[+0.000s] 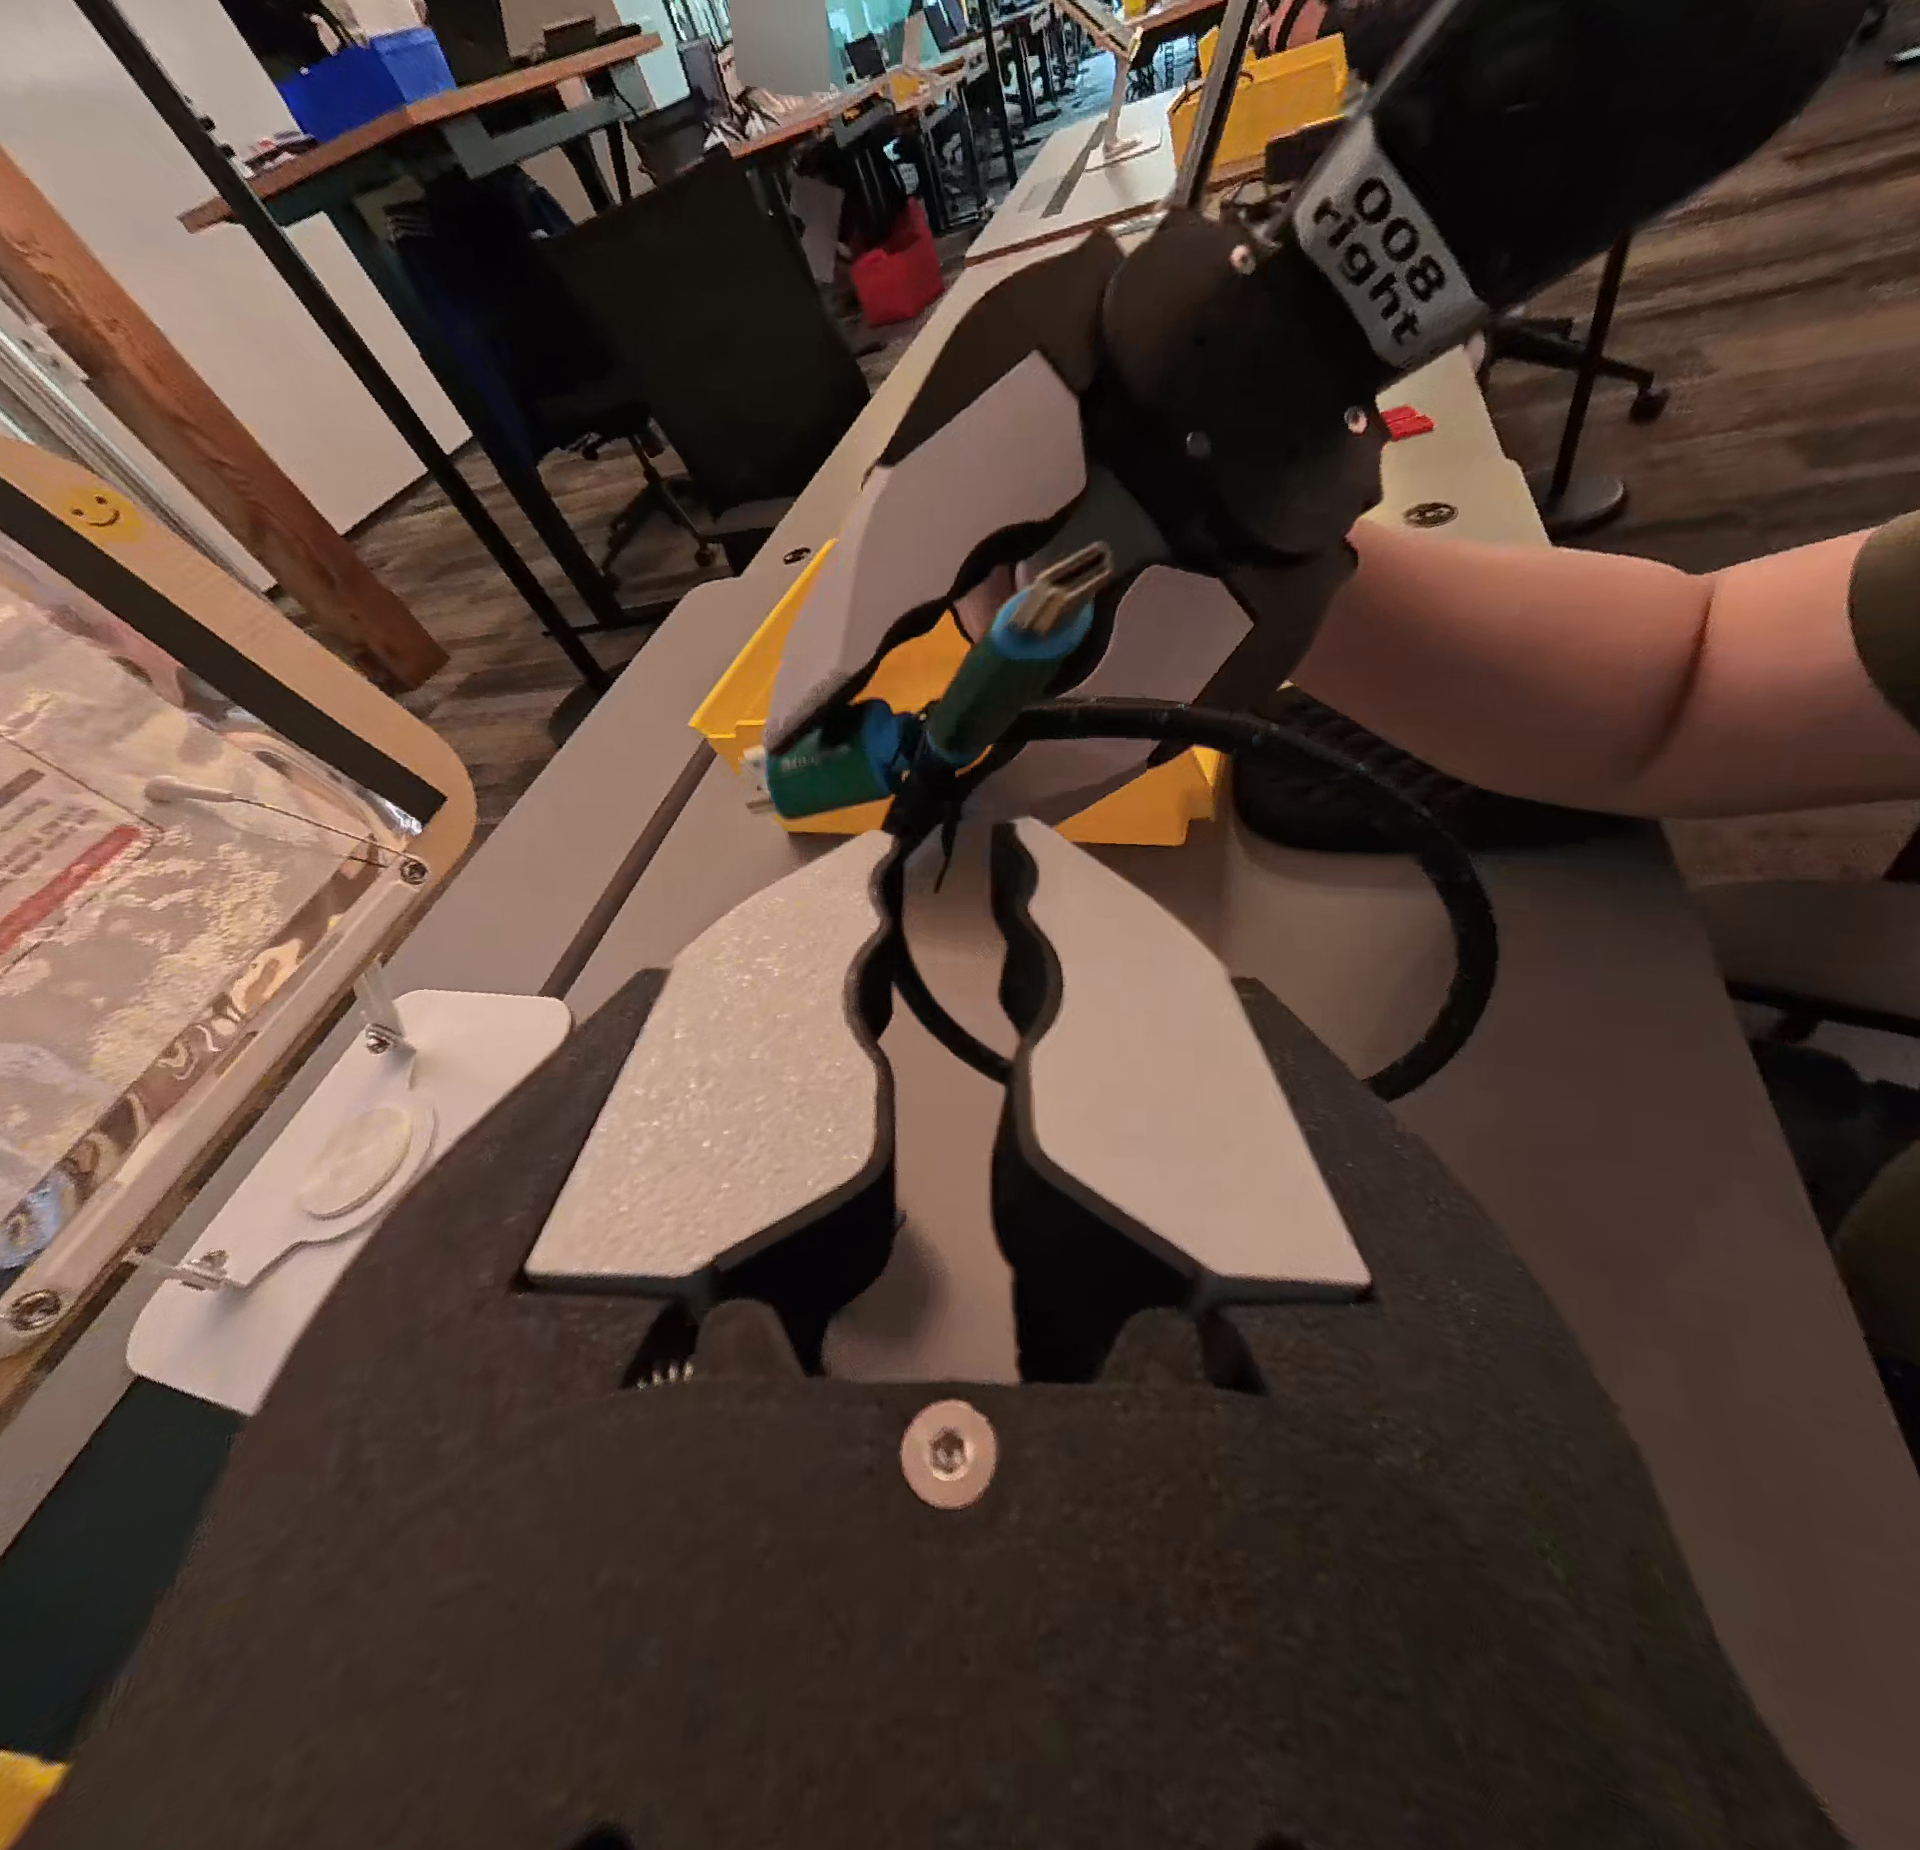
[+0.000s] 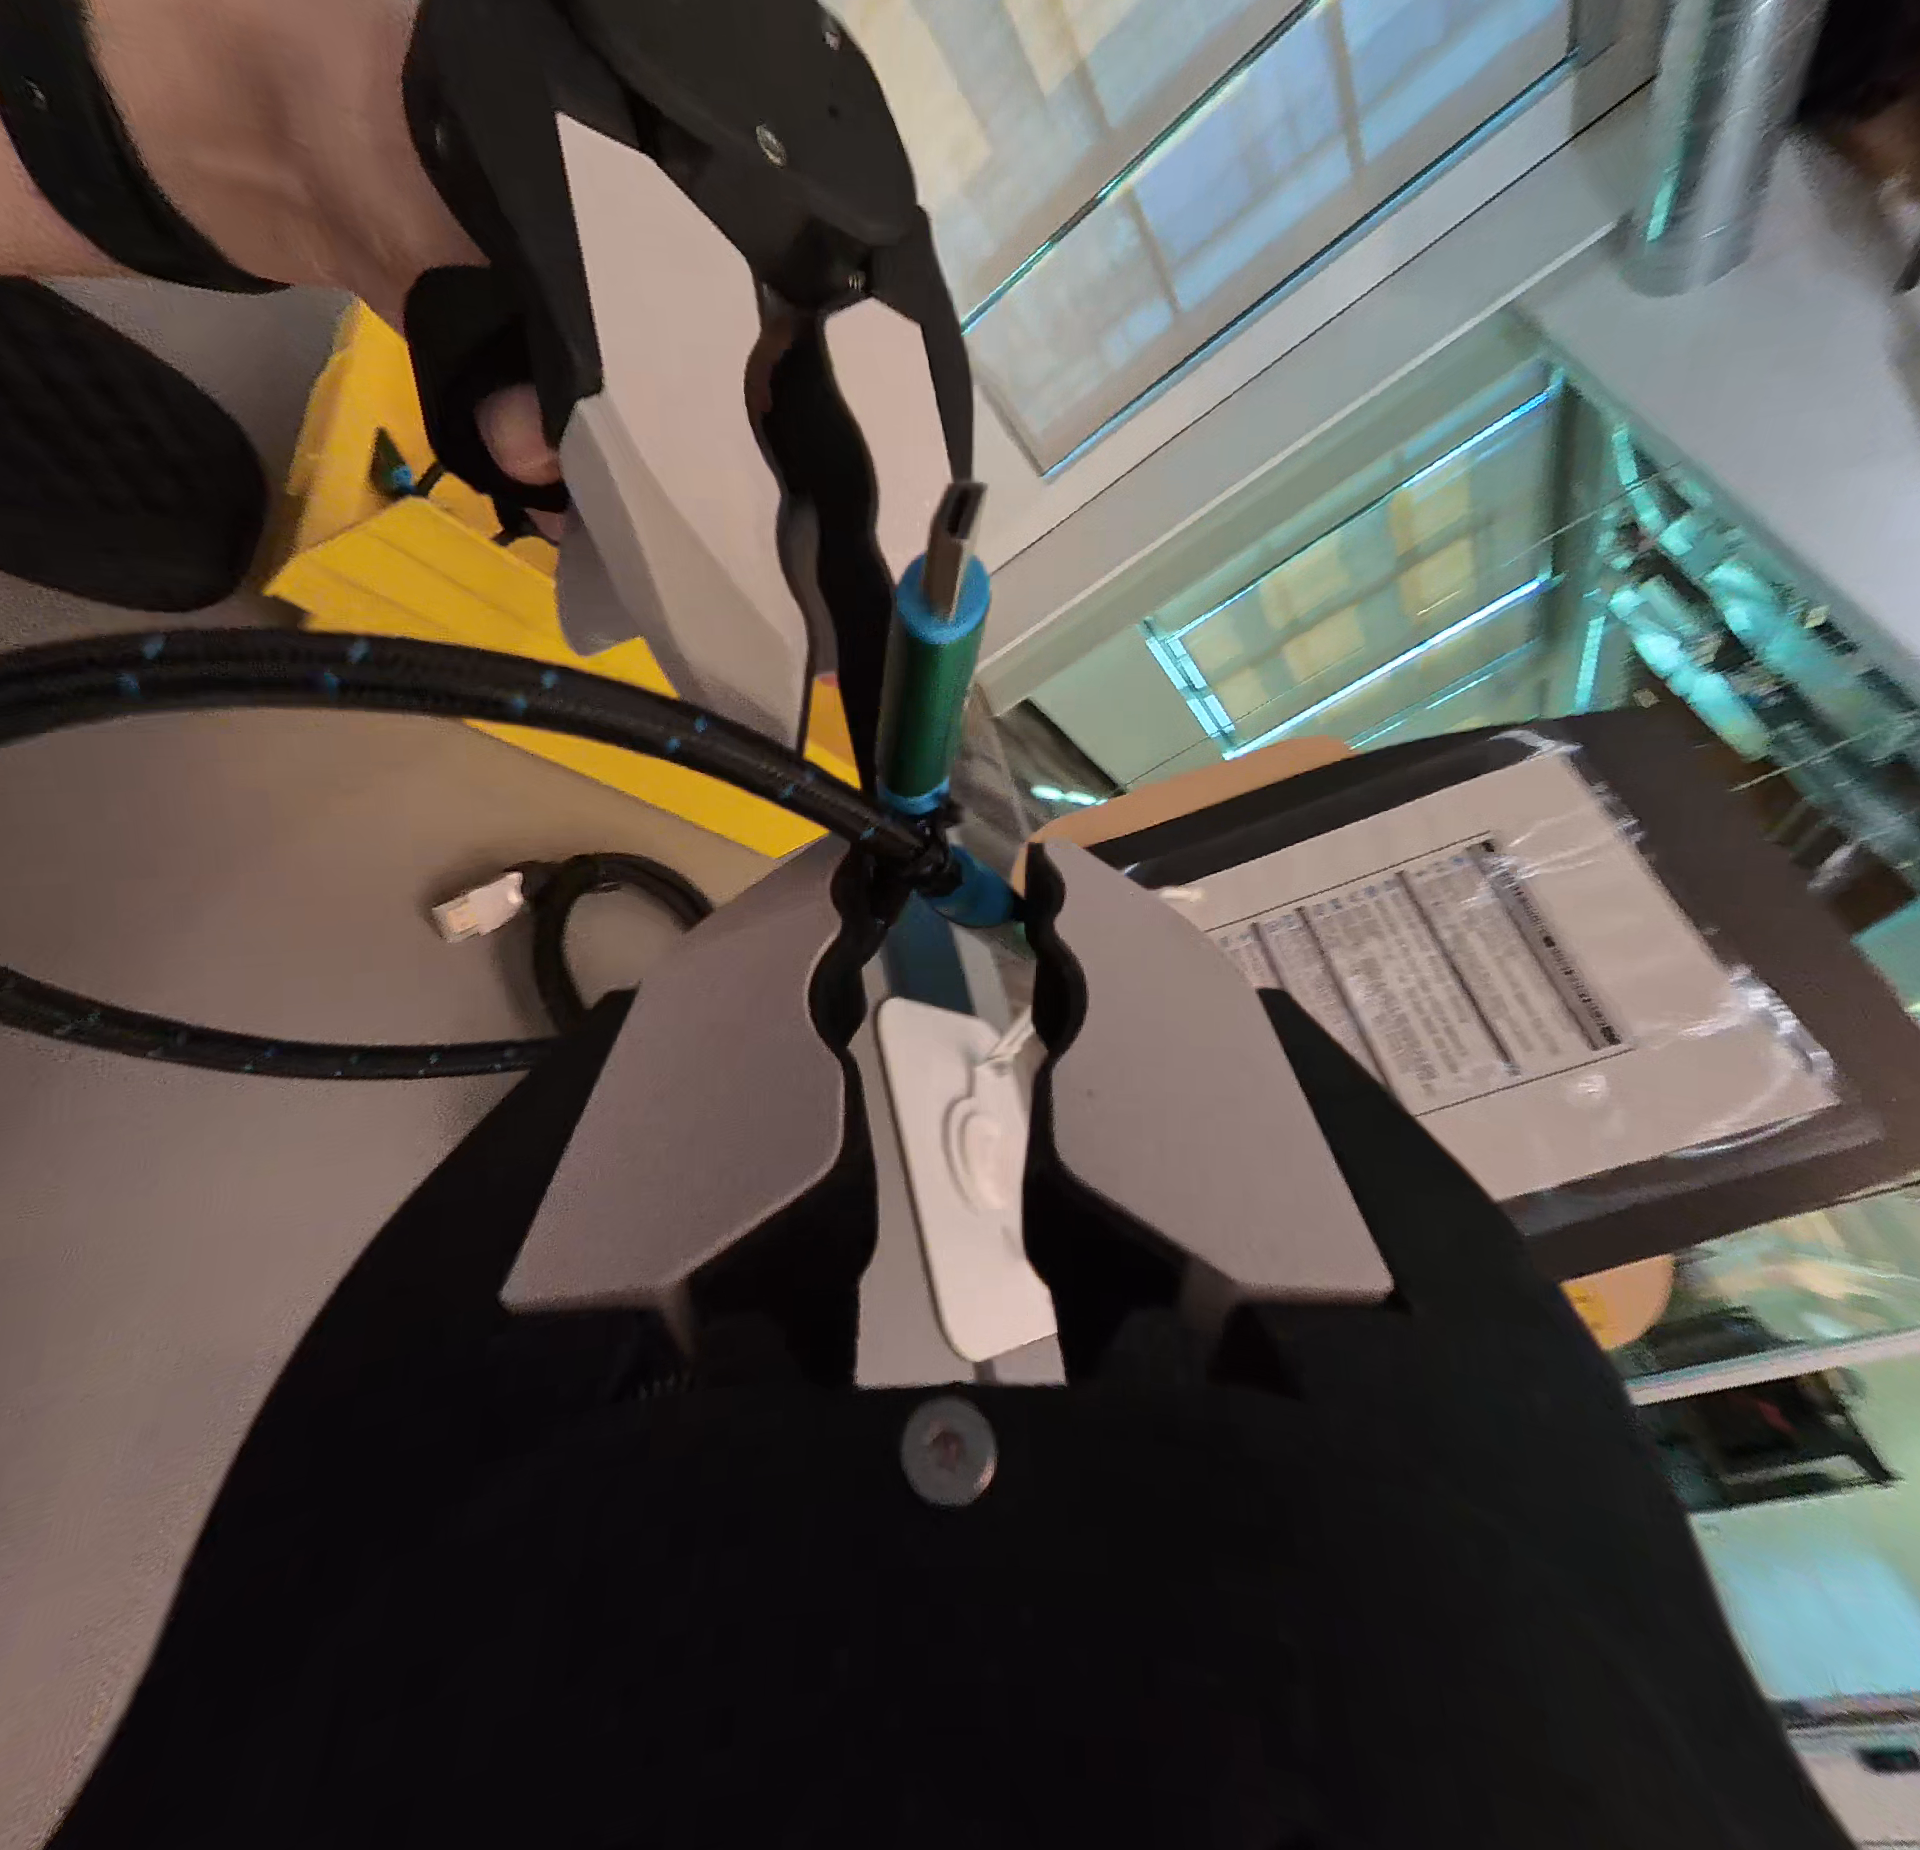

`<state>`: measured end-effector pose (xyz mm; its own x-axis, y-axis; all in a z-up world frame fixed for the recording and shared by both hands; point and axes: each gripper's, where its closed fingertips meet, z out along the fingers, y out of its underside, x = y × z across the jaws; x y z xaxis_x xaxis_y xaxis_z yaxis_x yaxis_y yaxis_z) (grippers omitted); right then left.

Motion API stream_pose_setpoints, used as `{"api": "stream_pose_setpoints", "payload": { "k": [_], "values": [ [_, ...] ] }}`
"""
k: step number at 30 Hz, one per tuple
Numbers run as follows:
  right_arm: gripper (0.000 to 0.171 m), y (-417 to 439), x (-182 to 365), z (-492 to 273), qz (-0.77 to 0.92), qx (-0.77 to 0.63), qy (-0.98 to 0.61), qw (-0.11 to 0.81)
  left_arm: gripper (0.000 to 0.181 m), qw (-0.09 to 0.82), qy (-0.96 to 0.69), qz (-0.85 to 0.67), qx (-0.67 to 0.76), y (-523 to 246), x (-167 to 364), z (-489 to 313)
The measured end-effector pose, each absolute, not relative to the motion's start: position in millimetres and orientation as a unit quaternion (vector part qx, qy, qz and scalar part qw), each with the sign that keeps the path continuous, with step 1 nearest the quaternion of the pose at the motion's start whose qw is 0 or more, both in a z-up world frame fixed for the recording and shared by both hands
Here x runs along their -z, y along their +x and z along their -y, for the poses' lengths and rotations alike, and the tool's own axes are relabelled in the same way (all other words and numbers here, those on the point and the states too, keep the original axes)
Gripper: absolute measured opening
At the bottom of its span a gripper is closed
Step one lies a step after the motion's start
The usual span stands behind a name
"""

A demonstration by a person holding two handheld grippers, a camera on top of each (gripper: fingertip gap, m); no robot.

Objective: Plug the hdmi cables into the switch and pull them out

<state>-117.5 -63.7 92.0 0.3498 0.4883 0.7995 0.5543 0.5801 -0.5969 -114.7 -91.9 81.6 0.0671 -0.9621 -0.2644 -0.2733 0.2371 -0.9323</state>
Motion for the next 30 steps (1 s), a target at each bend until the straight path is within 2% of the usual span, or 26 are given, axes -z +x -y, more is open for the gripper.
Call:
{"api": "stream_pose_setpoints", "payload": {
  "k": [1,7,10,20,25,30],
  "values": [
    [0.030,-118.3,-95.5,66.1,0.568,0.032,-0.445,0.691,0.020,0.509,-0.523,-0.586,0.351,-116.5,-85.0,92.3],
    [0.029,-119.6,-112.6,76.7,0.552,0.081,-0.381,0.737,0.019,0.421,-0.527,-0.529,0.515,-125.8,-98.6,99.2],
    [0.029,-122.5,-112.5,79.6,0.557,0.106,-0.359,0.741,0.019,0.403,-0.520,-0.526,0.540,-121.5,-96.9,102.3],
    [0.029,-120.7,-95.7,62.2,0.568,0.137,-0.420,0.694,0.013,0.511,-0.519,-0.571,0.380,-114.5,-83.5,85.4],
    [0.029,-120.8,-87.2,55.9,0.567,0.112,-0.461,0.673,0.006,0.527,-0.508,-0.595,0.332,-113.7,-76.3,83.9],
    [0.029,-122.5,-77.2,52.3,0.577,0.113,-0.476,0.654,0.008,0.529,-0.496,-0.618,0.302,-111.5,-68.0,84.4]
  ]
}}
